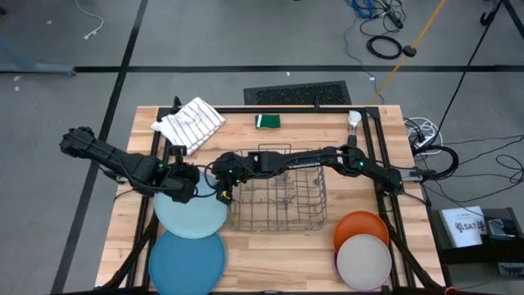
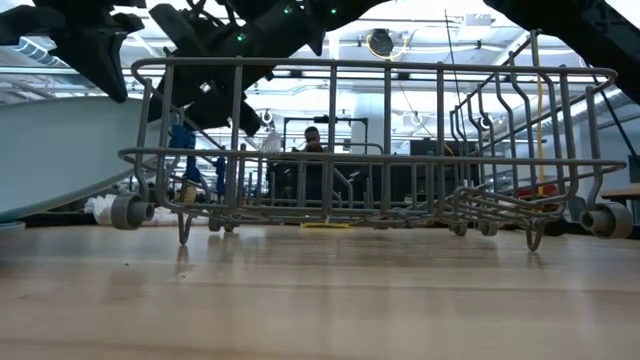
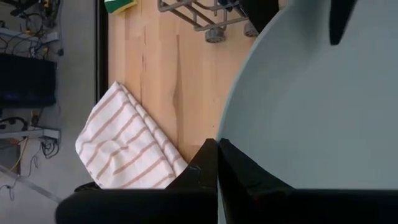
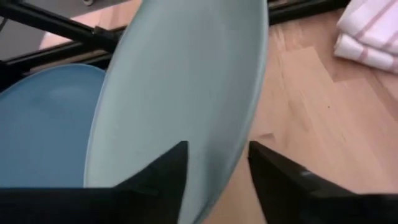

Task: Sort dishes
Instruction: Put the light blue plate into the dish rack

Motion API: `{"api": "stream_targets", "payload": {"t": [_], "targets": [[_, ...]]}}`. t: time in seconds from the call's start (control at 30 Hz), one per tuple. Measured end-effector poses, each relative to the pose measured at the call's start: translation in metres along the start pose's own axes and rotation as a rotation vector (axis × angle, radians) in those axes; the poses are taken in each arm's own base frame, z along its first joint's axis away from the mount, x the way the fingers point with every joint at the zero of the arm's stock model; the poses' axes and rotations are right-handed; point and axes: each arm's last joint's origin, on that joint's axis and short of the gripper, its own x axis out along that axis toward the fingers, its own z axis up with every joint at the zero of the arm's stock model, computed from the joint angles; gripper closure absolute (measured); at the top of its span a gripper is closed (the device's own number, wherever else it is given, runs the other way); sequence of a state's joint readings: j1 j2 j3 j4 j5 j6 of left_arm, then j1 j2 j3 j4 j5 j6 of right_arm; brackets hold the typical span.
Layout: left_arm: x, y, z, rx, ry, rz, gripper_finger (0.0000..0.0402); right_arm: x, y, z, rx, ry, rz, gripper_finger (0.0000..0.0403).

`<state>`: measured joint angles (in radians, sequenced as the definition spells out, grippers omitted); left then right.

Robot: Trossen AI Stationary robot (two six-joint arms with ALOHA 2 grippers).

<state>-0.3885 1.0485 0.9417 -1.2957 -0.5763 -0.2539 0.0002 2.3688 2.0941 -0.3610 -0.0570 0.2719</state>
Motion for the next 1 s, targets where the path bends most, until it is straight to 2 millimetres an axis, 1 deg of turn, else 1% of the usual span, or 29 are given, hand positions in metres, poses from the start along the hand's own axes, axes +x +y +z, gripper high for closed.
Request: {"api": "stream_targets", "payload": {"t": [0.17, 0.2, 0.37, 0.6, 0.67, 0.77, 1.0], "targets": [[0.0, 0.0, 0.0, 0.0, -0.001, 0.002, 0.0401, 0.0, -0.001, -0.001, 0.015, -0.001, -0.014, 0.0368], [0.0, 0.0, 0.0, -0.002, 0.0, 0.0, 0.0401, 0.001, -0.002, -0.001, 0.02, 0.002, -0.012, 0.0382], [0.0, 0.0, 0.0, -0.003, 0.0, 0.003, 0.0401, 0.0, -0.003, 0.0, 0.026, -0.001, -0.014, 0.0392], [0.0, 0.0, 0.0, -0.006, 0.001, 0.0, 0.0401, 0.001, 0.0, 0.0, 0.018, -0.013, -0.01, 0.0392], [0.0, 0.0, 0.0, -0.023, 0.001, 0.0, 0.0394, 0.001, 0.0, 0.0, 0.013, -0.015, -0.008, 0.0392], [-0.004, 0.001, 0.003, -0.062, -0.021, -0.027, 0.0361, 0.001, 0.003, 0.002, 0.001, -0.035, 0.004, 0.0394], [-0.018, 0.009, 0.006, -0.122, -0.07, -0.051, 0.0244, -0.001, 0.006, 0.006, -0.015, -0.063, 0.027, 0.0399]]}}
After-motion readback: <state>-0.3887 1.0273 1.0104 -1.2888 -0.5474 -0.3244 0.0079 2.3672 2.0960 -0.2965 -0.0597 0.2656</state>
